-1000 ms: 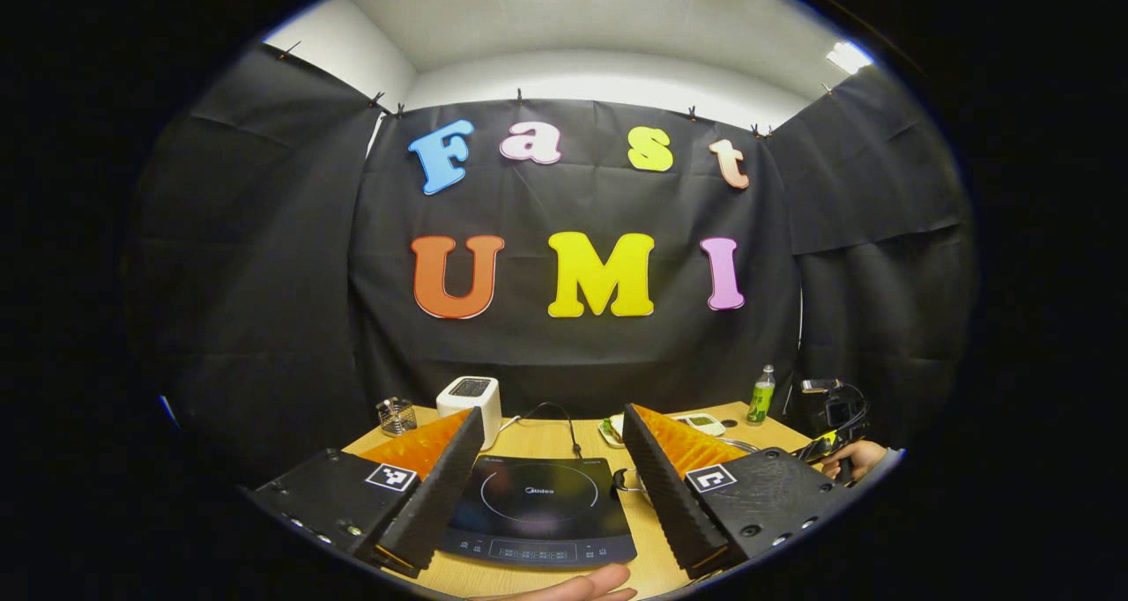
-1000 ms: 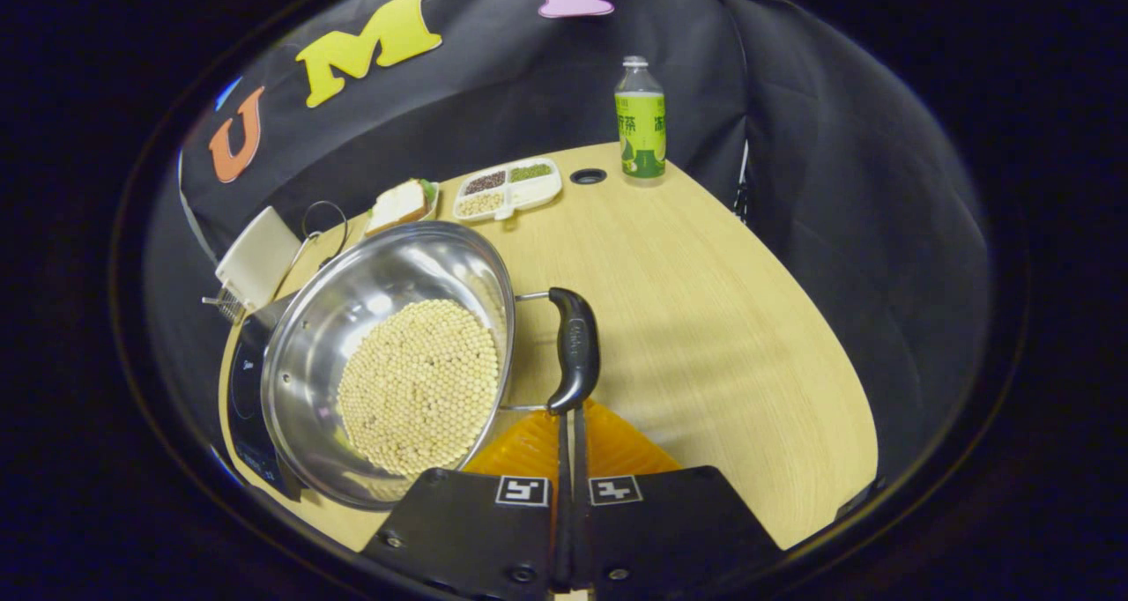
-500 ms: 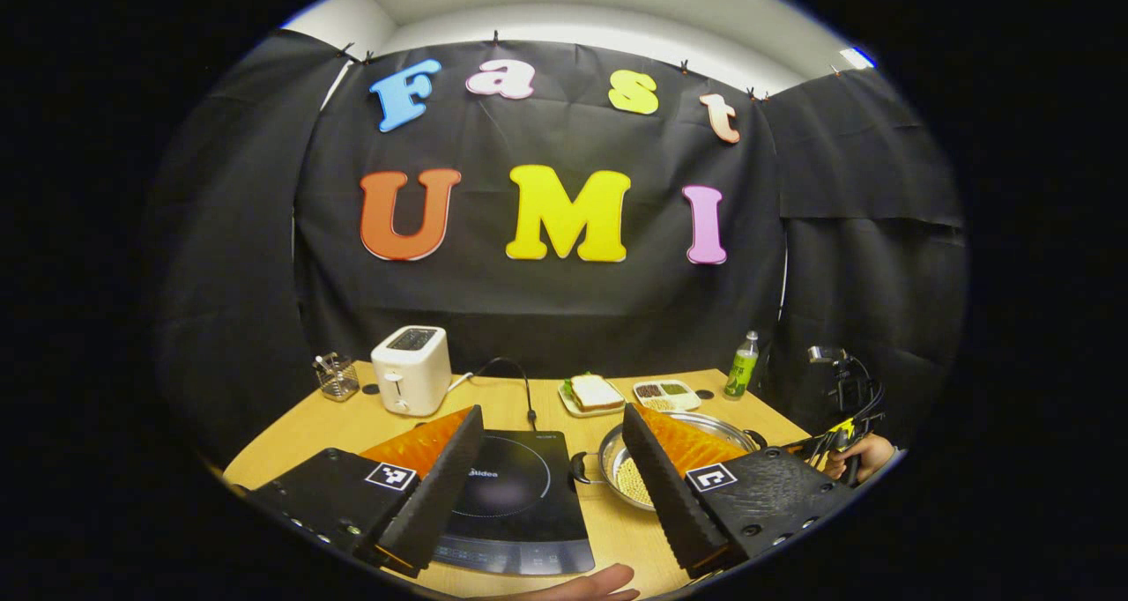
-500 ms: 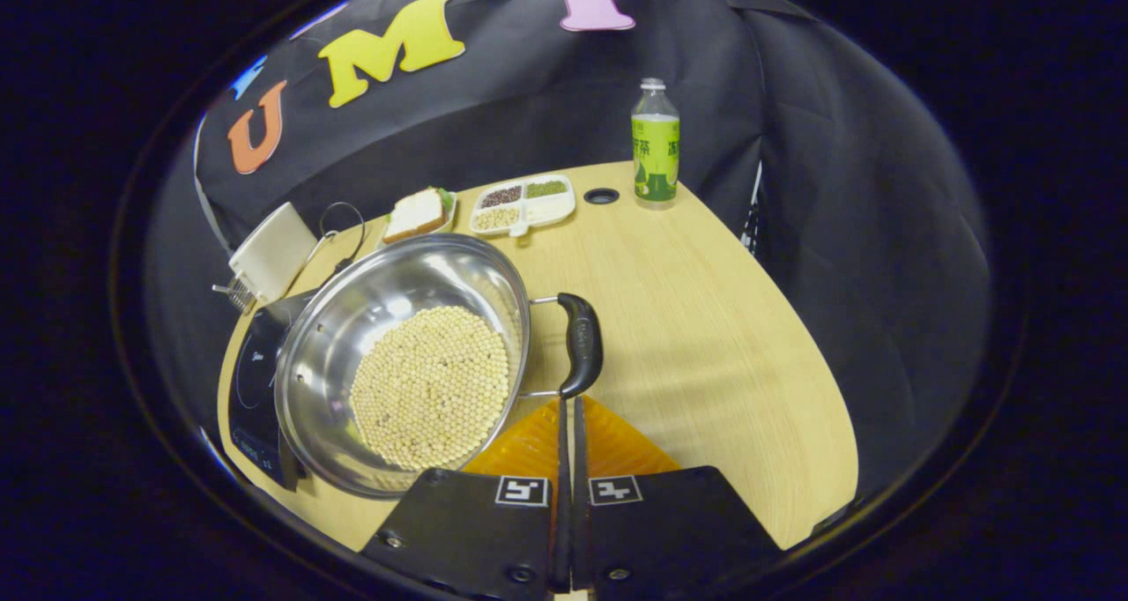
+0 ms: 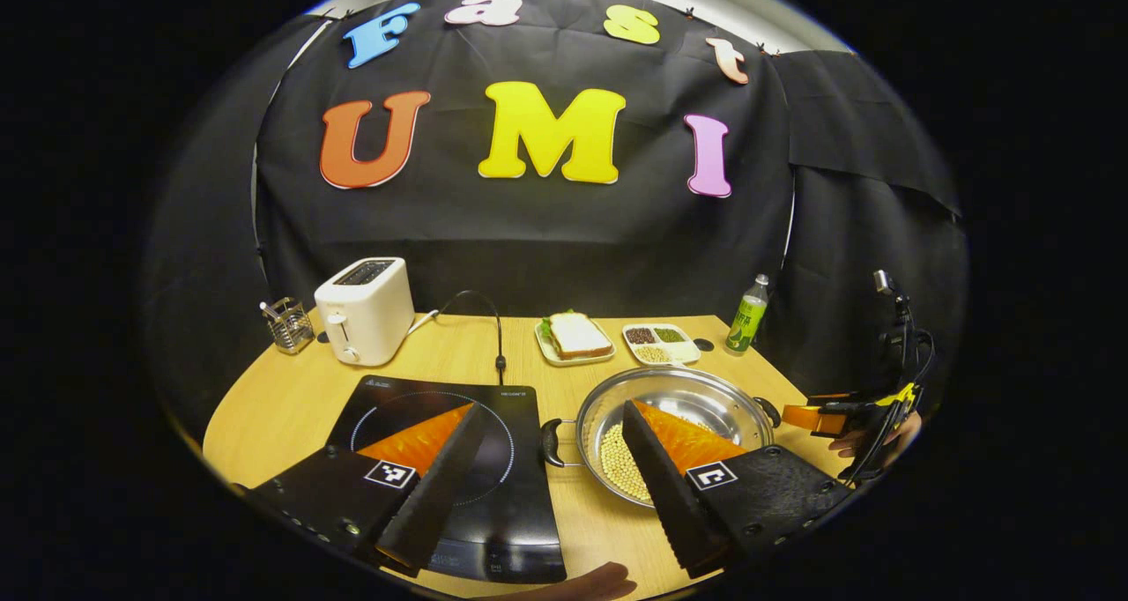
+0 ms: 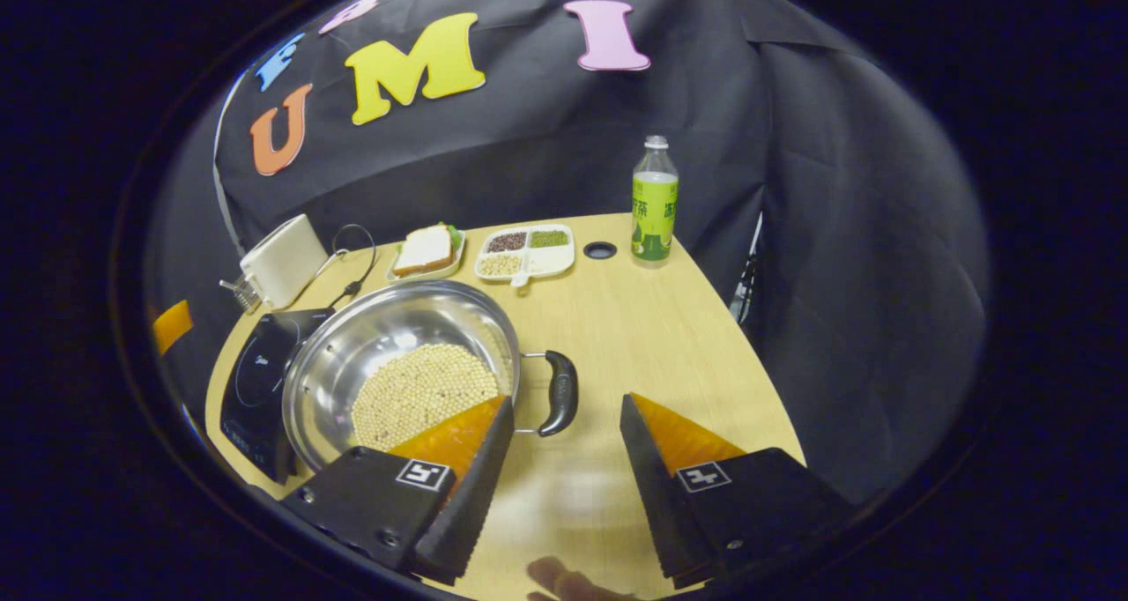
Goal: First push the handle of the pot to place it horizontally, then grasp the pot with both hands and set it on the induction cooktop.
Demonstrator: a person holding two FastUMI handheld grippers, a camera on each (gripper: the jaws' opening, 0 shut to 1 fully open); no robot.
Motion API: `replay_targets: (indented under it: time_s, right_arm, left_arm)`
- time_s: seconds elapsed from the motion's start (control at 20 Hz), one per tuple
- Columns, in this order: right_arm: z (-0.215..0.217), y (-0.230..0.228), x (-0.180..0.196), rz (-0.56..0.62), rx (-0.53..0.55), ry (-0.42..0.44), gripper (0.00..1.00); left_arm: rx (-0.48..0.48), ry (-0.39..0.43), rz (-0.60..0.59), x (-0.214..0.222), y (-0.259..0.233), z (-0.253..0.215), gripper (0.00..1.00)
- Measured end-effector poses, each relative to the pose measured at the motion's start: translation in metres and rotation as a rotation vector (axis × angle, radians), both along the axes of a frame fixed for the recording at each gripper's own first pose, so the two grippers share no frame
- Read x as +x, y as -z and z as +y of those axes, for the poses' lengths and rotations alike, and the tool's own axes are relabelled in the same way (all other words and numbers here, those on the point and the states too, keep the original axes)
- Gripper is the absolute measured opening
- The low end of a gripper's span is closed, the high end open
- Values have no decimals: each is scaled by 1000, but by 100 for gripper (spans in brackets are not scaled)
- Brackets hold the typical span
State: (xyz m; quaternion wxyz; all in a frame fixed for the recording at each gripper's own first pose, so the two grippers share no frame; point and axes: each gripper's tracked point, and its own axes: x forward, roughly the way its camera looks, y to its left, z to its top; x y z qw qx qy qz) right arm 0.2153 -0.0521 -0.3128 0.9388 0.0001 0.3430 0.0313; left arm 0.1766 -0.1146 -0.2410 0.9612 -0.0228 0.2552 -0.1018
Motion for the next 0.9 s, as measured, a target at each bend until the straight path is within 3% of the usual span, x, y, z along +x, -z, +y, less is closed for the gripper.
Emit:
replay_targets:
  time_s: [0.65,0.9]
  right_arm:
    - [25,11,37,-7,79,-88,80]
    - [24,26,47,15,66,-91,80]
  left_arm:
    - [71,11,282,39,118,-23,96]
    - [121,6,322,49,138,-23,96]
